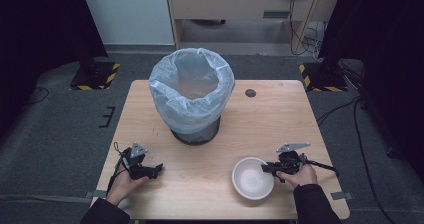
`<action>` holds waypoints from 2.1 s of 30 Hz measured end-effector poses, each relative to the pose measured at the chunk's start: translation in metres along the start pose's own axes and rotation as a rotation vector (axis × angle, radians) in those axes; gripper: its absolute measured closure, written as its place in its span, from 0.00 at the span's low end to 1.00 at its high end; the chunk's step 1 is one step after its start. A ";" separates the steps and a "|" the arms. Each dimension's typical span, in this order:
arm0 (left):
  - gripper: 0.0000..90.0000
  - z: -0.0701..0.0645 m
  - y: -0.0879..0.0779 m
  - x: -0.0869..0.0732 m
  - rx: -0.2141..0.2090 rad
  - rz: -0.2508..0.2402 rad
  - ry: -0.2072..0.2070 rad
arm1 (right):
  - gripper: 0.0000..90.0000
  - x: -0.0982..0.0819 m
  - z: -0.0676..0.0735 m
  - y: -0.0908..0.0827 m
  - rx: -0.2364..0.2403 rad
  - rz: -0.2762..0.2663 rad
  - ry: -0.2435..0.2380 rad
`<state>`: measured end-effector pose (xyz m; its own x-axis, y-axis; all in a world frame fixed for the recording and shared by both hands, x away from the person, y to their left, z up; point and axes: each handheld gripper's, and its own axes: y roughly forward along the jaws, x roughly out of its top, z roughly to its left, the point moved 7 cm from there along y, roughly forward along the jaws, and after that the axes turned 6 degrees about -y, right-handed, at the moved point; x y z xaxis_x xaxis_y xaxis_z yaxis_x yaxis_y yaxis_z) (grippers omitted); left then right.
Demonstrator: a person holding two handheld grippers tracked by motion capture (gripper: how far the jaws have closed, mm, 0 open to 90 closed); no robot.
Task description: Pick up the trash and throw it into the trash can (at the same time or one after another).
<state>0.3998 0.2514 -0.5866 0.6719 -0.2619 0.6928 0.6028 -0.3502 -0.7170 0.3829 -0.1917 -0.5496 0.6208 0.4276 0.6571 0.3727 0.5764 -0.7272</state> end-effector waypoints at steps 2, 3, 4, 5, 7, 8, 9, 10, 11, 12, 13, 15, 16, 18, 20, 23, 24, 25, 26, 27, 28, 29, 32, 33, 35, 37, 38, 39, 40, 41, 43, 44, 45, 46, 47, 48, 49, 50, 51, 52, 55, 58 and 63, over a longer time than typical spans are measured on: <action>0.00 0.000 0.000 0.000 0.000 0.000 0.000 | 0.90 0.003 -0.001 -0.003 -0.003 -0.020 0.003; 0.00 0.000 0.000 0.000 0.000 0.000 0.000 | 0.91 0.006 -0.001 -0.006 -0.004 -0.042 0.014; 0.00 0.000 0.000 0.000 0.000 0.000 0.000 | 0.92 0.009 -0.003 -0.008 -0.006 -0.065 0.016; 0.00 0.000 0.000 0.000 0.000 0.000 0.000 | 0.92 0.011 -0.003 -0.010 -0.006 -0.080 0.026; 0.00 0.000 0.000 0.000 0.000 0.000 0.000 | 0.93 0.016 -0.005 -0.015 -0.019 -0.118 0.034; 0.00 0.000 0.000 0.000 0.000 0.000 0.000 | 0.93 0.018 -0.006 -0.018 -0.029 -0.135 0.035; 0.00 0.000 0.000 0.000 0.000 0.000 0.000 | 0.93 0.020 -0.007 -0.020 -0.035 -0.151 0.040; 0.00 0.000 0.000 0.000 0.000 0.000 0.000 | 0.93 0.022 -0.008 -0.023 -0.047 -0.164 0.041; 0.00 0.000 0.000 0.000 0.000 0.000 0.000 | 0.93 0.023 -0.010 -0.025 -0.055 -0.178 0.044; 0.00 0.000 0.000 0.000 0.000 0.000 0.000 | 0.93 0.025 -0.010 -0.027 -0.059 -0.191 0.054; 0.00 0.000 0.000 0.000 0.000 0.000 0.000 | 0.93 0.026 -0.011 -0.029 -0.065 -0.205 0.060; 0.00 0.000 0.000 0.000 0.000 0.000 0.000 | 0.93 0.028 -0.013 -0.034 -0.078 -0.227 0.066; 0.00 0.000 0.000 0.000 0.000 0.000 0.000 | 0.93 0.030 -0.014 -0.036 -0.084 -0.241 0.067; 0.00 0.000 0.000 0.000 0.000 0.000 0.000 | 0.93 0.033 -0.016 -0.040 -0.099 -0.268 0.072; 0.00 0.000 0.000 0.000 -0.001 0.000 0.000 | 0.93 0.034 -0.017 -0.043 -0.107 -0.277 0.076; 0.00 0.000 0.000 0.000 -0.001 0.000 0.001 | 0.93 0.036 -0.018 -0.047 -0.122 -0.294 0.082; 0.00 0.000 0.000 0.000 -0.001 0.000 0.001 | 0.93 0.038 -0.019 -0.049 -0.126 -0.309 0.085; 0.00 0.000 0.000 0.000 -0.001 0.000 0.001 | 0.93 0.039 -0.019 -0.051 -0.128 -0.316 0.087; 0.00 0.000 0.000 0.000 -0.001 0.000 0.001 | 0.93 0.040 -0.020 -0.052 -0.132 -0.327 0.090; 0.00 0.000 0.000 0.000 -0.001 0.000 0.001 | 0.93 0.040 -0.020 -0.052 -0.132 -0.327 0.090; 0.00 0.000 0.000 0.000 -0.002 0.000 0.001 | 0.93 0.043 -0.021 -0.058 -0.138 -0.354 0.095; 0.00 0.000 0.000 0.000 -0.002 0.000 0.001 | 0.93 0.044 -0.022 -0.061 -0.145 -0.369 0.102; 0.00 0.000 0.000 0.000 -0.001 0.000 0.001 | 0.93 0.047 -0.024 -0.068 -0.152 -0.410 0.113; 0.00 0.000 0.000 0.000 -0.002 0.000 0.001 | 0.93 0.048 -0.024 -0.071 -0.155 -0.425 0.119; 0.00 0.000 0.000 0.000 -0.002 0.000 0.001 | 0.93 0.052 -0.025 -0.078 -0.166 -0.468 0.126; 0.00 0.000 0.000 0.000 -0.002 0.000 0.001 | 0.93 0.055 -0.025 -0.084 -0.171 -0.502 0.130; 0.00 0.000 0.000 0.000 -0.002 0.000 0.001 | 0.93 0.057 -0.025 -0.088 -0.175 -0.521 0.131; 0.00 0.000 0.000 0.000 -0.002 0.000 0.001 | 0.93 0.059 -0.025 -0.092 -0.176 -0.541 0.133; 0.00 0.000 0.000 0.000 -0.002 0.000 0.001 | 0.93 0.060 -0.025 -0.095 -0.180 -0.556 0.134; 0.00 0.000 0.000 0.000 -0.002 0.000 0.001 | 0.93 0.062 -0.025 -0.098 -0.182 -0.571 0.135; 0.00 0.000 0.000 0.000 -0.002 0.000 0.001 | 0.93 0.064 -0.026 -0.104 -0.188 -0.596 0.136; 0.00 0.000 0.000 0.000 -0.002 0.000 0.001 | 0.93 0.065 -0.026 -0.108 -0.190 -0.613 0.141; 0.00 0.000 0.000 0.000 -0.001 0.000 0.001 | 0.93 0.066 -0.027 -0.111 -0.191 -0.627 0.144; 0.00 0.000 0.000 0.000 -0.002 0.000 0.001 | 0.93 0.067 -0.027 -0.114 -0.194 -0.640 0.148; 0.00 0.000 0.000 0.000 -0.002 0.000 0.001 | 0.93 0.068 -0.027 -0.116 -0.196 -0.653 0.152; 0.00 0.000 0.000 0.000 -0.002 0.000 0.001 | 0.93 0.068 -0.027 -0.119 -0.196 -0.663 0.154; 0.00 0.000 0.000 0.000 -0.001 0.000 0.001 | 0.93 0.069 -0.027 -0.122 -0.198 -0.683 0.157; 0.00 0.000 0.000 0.000 -0.002 0.000 0.001 | 0.93 0.070 -0.028 -0.124 -0.199 -0.692 0.160; 0.00 0.000 0.000 0.000 -0.002 0.000 0.001 | 0.93 0.071 -0.027 -0.128 -0.199 -0.710 0.166; 0.00 0.000 0.000 0.000 -0.002 0.000 0.001 | 0.93 0.072 -0.028 -0.130 -0.201 -0.722 0.167; 0.00 0.000 0.000 0.000 -0.001 0.000 0.001 | 0.93 0.074 -0.027 -0.136 -0.207 -0.758 0.171; 0.00 0.000 0.000 0.000 -0.002 0.000 0.001 | 0.93 0.076 -0.027 -0.141 -0.211 -0.791 0.175; 0.00 0.000 0.000 0.000 -0.001 0.000 0.002 | 0.93 0.081 -0.025 -0.150 -0.208 -0.831 0.173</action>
<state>0.3999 0.2513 -0.5866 0.6713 -0.2635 0.6928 0.6020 -0.3514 -0.7170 0.3947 -0.2605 -0.3923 0.1820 -0.1958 0.9636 0.8588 0.5089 -0.0588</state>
